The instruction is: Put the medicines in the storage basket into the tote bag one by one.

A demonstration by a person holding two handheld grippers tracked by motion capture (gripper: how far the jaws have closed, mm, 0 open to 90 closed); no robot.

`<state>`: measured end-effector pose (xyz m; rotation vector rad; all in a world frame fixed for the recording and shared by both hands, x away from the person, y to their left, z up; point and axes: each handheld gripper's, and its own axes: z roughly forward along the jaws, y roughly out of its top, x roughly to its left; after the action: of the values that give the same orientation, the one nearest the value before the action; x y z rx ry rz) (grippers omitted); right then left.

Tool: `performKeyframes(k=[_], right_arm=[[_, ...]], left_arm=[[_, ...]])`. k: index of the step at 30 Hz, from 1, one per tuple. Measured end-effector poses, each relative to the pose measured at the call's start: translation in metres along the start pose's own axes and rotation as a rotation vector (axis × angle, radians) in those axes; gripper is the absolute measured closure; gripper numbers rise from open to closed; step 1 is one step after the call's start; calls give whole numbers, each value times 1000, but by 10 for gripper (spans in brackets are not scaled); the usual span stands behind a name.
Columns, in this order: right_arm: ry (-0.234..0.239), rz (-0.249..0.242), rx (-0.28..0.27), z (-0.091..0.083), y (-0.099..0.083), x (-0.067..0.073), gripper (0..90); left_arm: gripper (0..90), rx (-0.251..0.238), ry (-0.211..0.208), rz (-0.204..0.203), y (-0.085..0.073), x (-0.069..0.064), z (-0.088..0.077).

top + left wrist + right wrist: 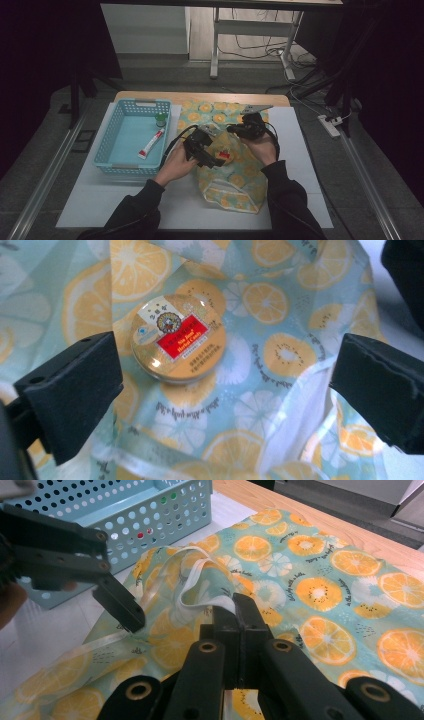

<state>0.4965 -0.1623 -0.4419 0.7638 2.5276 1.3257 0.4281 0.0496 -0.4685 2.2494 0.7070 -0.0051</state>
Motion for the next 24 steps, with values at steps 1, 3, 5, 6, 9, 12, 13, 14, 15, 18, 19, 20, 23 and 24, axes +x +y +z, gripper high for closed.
performKeyframes(k=[1,3,5,6,9,12,13,14,15,18,19,20,23,24], right_arm=[[0,0,1,0,0,0,898],[0,-1,1,0,0,0,898],[-1,0,4,0,0,0,898],[0,-1,5,0,0,0,898],[0,0,6,0,0,1,898],[1,-1,7,0,0,1,898],[2,-1,8,0,0,1,898],[1,-1,8,0,-1,1,898],[0,-1,8,0,-1,1,898],[0,2,8,0,-1,0,898],[0,2,7,0,-1,0,898],[0,1,8,1,-1,0,898],[-2,-1,8,1,-2,0,898],[-3,-2,9,0,-2,0,898]], left_arm=[[0,-3,0,-1,-1,0,-2],[0,-10,1,-2,-4,0,-6],[3,-20,6,-7,-6,0,-12],[5,-25,6,-13,-7,0,-14],[7,-33,0,-17,-11,0,-23],[6,-46,-15,-16,-16,2,-30],[6,-50,-20,-18,-18,3,-33],[5,-54,-23,-20,-20,4,-35],[2,-56,-24,-25,-22,5,-37],[0,-52,-2,-32,-28,7,-42],[0,-44,9,-30,-29,7,-44],[0,-39,22,-26,-30,8,-45],[0,-40,53,-28,-34,10,-51],[0,-44,56,-32,-35,11,-54]])
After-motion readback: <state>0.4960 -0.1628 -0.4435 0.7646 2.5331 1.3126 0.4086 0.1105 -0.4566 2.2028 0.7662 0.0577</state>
